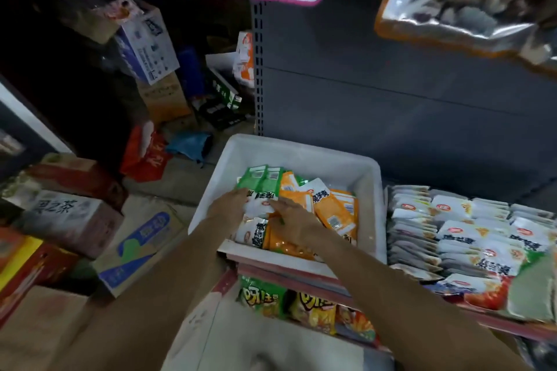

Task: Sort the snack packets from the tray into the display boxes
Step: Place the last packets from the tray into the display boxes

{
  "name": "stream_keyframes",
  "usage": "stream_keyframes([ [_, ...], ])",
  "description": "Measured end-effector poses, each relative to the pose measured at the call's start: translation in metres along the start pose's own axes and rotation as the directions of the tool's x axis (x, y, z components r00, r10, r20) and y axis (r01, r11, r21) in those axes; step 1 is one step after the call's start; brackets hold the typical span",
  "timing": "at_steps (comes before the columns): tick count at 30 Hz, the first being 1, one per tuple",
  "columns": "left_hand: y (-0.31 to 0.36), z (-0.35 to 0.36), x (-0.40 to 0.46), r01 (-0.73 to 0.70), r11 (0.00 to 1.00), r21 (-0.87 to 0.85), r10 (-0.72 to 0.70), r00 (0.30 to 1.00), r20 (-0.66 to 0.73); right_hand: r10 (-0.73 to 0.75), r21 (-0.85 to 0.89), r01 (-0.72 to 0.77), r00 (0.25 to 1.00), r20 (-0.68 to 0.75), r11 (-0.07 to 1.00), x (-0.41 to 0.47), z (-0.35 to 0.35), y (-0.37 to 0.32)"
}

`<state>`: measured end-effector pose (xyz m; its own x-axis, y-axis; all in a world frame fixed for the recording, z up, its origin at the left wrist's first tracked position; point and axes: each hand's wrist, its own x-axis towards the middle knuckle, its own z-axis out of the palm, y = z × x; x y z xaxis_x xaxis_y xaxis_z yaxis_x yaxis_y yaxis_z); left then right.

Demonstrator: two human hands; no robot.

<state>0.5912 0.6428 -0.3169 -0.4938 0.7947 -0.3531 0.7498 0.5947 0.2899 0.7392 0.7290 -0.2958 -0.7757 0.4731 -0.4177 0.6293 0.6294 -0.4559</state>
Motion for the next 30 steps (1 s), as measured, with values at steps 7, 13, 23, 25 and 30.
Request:
stream_keyframes([
  [7, 0.009, -0.017, -0.023, -0.056, 0.985, 0.164, 0.079, 0.987, -0.138, -0.003, 0.035, 0.001, 0.999, 0.049, 0.999, -0.003, 0.000, 0.005],
  [13, 0.029, -0.036, -0.047, -0.265, 0.955, -0.131, 0.147, 0.811, -0.566, -0.029, 0.271, 0.122, 0.946, -0.323, 0.955, -0.013, -0.017, -0.002],
  [23, 0.144, -0.056, -0.079, -0.595, 0.682, -0.425, 0.137, 0.675, -0.725, -0.123, 0.260, 0.353, 0.773, -0.623, 0.899, -0.099, -0.090, 0.057],
  [25, 0.177, -0.053, -0.081, -0.555, 0.662, -0.504, 0.112, 0.737, -0.666, -0.086, 0.301, 0.354, 0.761, -0.643, 0.886, -0.123, -0.102, 0.081],
  [30, 0.279, -0.044, -0.086, -0.585, 0.587, -0.560, 0.189, 0.772, -0.607, 0.015, 0.352, 0.360, 0.680, -0.733, 0.864, -0.189, -0.132, 0.146],
])
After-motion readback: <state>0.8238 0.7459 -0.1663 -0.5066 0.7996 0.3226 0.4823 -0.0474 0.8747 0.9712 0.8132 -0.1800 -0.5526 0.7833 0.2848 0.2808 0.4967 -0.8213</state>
